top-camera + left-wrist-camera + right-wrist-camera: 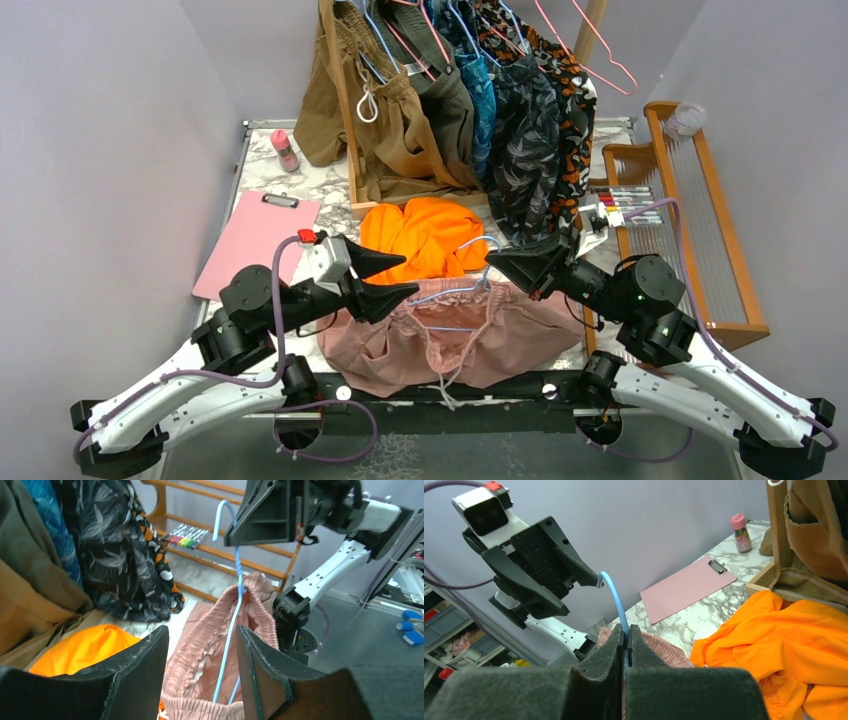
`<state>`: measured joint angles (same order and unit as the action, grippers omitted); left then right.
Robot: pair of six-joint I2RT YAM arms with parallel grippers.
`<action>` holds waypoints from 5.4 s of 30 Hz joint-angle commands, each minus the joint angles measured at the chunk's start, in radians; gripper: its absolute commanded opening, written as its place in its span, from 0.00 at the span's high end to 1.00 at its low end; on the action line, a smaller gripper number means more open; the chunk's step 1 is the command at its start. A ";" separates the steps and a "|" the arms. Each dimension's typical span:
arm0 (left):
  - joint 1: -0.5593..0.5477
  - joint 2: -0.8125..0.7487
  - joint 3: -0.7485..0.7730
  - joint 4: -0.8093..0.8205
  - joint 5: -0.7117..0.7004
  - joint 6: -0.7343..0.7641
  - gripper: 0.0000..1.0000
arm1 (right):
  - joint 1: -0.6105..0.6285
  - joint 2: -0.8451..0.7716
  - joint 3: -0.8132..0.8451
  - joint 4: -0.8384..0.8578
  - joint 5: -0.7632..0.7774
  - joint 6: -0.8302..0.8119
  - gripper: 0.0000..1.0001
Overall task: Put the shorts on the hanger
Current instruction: Hang the shorts on the hanger.
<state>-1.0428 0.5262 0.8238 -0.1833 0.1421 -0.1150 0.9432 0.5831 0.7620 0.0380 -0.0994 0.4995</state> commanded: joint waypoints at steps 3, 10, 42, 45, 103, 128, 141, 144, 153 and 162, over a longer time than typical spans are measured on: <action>0.000 0.104 0.078 0.039 0.163 0.029 0.41 | 0.000 -0.002 0.023 0.096 -0.059 -0.016 0.99; 0.000 0.246 0.128 -0.014 0.345 0.092 0.35 | 0.000 0.033 0.047 0.098 -0.163 -0.031 0.99; 0.000 0.322 0.033 0.160 0.281 0.055 1.00 | 0.000 0.094 0.115 -0.006 -0.203 -0.066 0.89; 0.000 0.277 0.017 0.146 0.192 0.070 1.00 | 0.000 0.101 0.162 -0.094 -0.174 -0.091 0.55; 0.000 0.150 0.249 -0.102 0.072 0.172 1.00 | 0.000 0.125 0.394 -0.463 0.340 -0.231 0.99; 0.000 0.315 0.666 -0.256 0.108 0.356 1.00 | 0.000 0.150 0.663 -0.534 0.069 -0.442 0.37; 0.000 0.423 0.593 -0.303 0.203 0.334 1.00 | 0.000 0.136 0.586 -0.519 -0.017 -0.439 0.37; 0.000 0.440 0.578 -0.300 0.267 0.320 1.00 | 0.000 0.151 0.581 -0.513 -0.120 -0.463 0.37; 0.000 0.478 0.551 -0.300 0.392 0.280 1.00 | 0.000 0.235 0.552 -0.485 -0.364 -0.479 0.38; 0.000 0.475 0.508 -0.262 0.416 0.265 1.00 | -0.001 0.252 0.448 -0.269 -0.424 -0.384 0.44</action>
<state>-1.0420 1.0100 1.3460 -0.5179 0.5079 0.1654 0.9424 0.8265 1.2247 -0.3649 -0.4480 0.0696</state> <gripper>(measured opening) 0.018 0.575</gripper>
